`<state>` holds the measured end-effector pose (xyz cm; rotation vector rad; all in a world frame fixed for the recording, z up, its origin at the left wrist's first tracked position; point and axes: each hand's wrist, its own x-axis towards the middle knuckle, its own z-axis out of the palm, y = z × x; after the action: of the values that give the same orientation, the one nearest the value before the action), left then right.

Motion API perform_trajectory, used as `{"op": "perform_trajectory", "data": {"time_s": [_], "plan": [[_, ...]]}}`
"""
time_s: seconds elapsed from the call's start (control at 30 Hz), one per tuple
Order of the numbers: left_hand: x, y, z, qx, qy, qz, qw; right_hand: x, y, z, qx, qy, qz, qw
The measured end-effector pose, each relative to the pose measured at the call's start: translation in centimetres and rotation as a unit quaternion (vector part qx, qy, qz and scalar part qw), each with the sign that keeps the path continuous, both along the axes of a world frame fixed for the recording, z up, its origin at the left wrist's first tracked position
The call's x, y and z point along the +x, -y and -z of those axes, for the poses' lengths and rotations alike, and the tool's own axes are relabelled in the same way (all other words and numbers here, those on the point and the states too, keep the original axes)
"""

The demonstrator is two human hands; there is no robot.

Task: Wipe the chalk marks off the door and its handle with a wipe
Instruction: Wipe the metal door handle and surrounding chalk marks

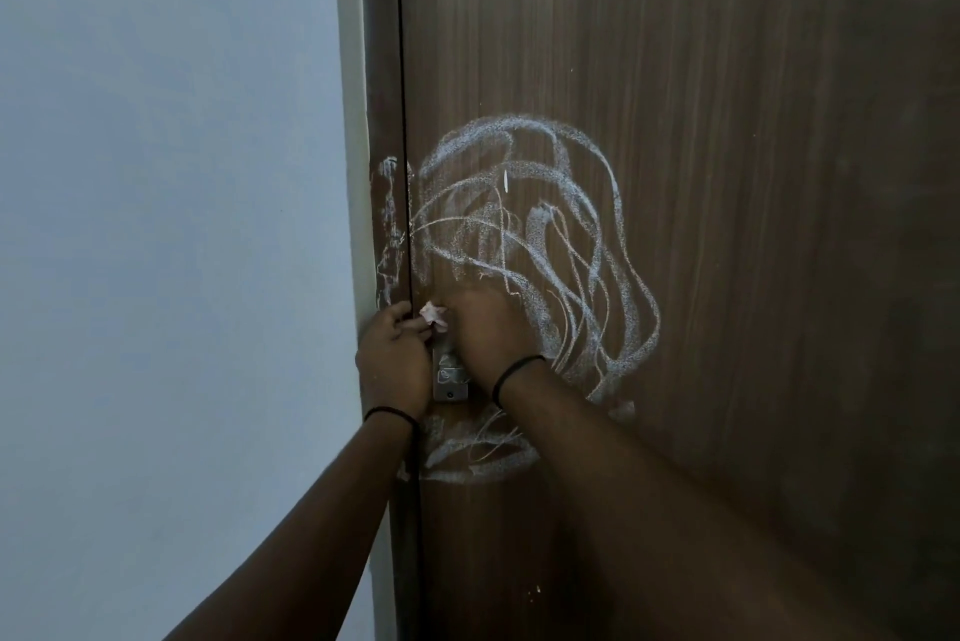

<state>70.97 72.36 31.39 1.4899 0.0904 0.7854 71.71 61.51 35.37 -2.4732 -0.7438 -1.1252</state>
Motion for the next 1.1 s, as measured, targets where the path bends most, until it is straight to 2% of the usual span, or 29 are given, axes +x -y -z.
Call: {"op": "perform_trajectory", "data": {"time_s": [0.1,0.3,0.47,0.6,0.63,0.73,0.77,0.83,0.93,1.0,1.1], "plan": [[-0.1,0.0,-0.3,-0.023,0.008,0.030,0.999,-0.3,0.6,1.9,0.053,0.034,0.021,0.998],[0.0,-0.4,-0.3,-0.049,0.011,0.066,0.997,-0.2,1.1,1.5,0.052,0.019,0.011,0.998],[-0.3,-0.3,-0.4,-0.024,0.013,0.053,0.998,0.0,1.8,2.0,-0.036,-0.010,-0.013,0.999],[-0.3,-0.1,-0.4,-0.011,0.012,0.038,0.999,0.3,2.0,1.1,0.089,0.025,-0.009,0.996],[-0.3,0.0,-0.4,-0.008,0.011,0.033,0.999,0.3,1.7,0.8,0.077,0.024,-0.011,0.997],[-0.5,-0.2,-0.4,-0.009,0.013,0.036,0.999,0.3,1.4,1.0,-0.053,-0.011,-0.022,0.998],[-0.5,-0.2,-0.4,-0.014,0.015,0.045,0.999,0.3,1.8,1.1,-0.061,-0.025,-0.023,0.998],[-0.5,-0.4,-0.4,-0.016,0.015,0.050,0.999,0.6,2.7,1.3,-0.009,-0.030,-0.030,0.999],[-0.5,-0.3,-0.6,-0.016,0.007,0.051,0.999,0.8,2.2,1.2,0.069,0.014,-0.031,0.997],[-0.4,-0.2,-0.7,-0.011,-0.001,0.035,0.999,0.6,1.1,1.0,0.056,0.023,-0.036,0.997],[-0.8,-0.5,-0.6,0.003,-0.007,0.023,1.000,0.6,0.7,1.8,-0.015,0.032,-0.049,0.998]]}}
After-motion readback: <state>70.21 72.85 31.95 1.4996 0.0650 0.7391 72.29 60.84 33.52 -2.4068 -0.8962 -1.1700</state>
